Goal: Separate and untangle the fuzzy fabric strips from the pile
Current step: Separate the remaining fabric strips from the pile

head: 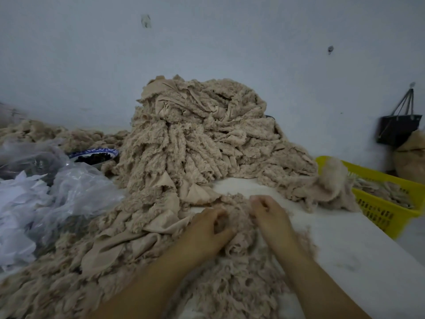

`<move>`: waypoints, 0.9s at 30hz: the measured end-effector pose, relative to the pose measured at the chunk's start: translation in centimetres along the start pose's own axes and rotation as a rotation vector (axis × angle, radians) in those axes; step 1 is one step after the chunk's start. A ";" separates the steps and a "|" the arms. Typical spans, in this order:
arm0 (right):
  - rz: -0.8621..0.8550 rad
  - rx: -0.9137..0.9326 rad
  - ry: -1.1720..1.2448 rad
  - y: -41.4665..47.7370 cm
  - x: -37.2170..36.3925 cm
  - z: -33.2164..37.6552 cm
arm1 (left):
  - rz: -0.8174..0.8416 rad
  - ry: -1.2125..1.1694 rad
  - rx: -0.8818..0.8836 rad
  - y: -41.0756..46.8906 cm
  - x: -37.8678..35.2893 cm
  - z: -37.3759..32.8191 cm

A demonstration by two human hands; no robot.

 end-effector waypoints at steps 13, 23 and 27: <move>0.129 0.077 0.164 -0.9 -2.1 1.6 | -0.288 -0.607 0.098 -0.3 2.4 0.3; 0.124 0.095 0.233 -1.6 -1.9 2.3 | -0.315 -0.870 -0.017 -0.6 3.2 -0.8; 0.457 -0.006 0.523 -2.8 -4.3 3.0 | -0.149 -0.691 -0.179 -1.1 2.0 -3.0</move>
Point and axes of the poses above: each hand's wrist, its own y-axis towards the middle knuckle, its own x-axis out of the back of the hand, z = x × y, the point moved 6 cm from there along y, towards the middle knuckle, and after that the axes turned 9 degrees about -y, right-handed, at the moved point
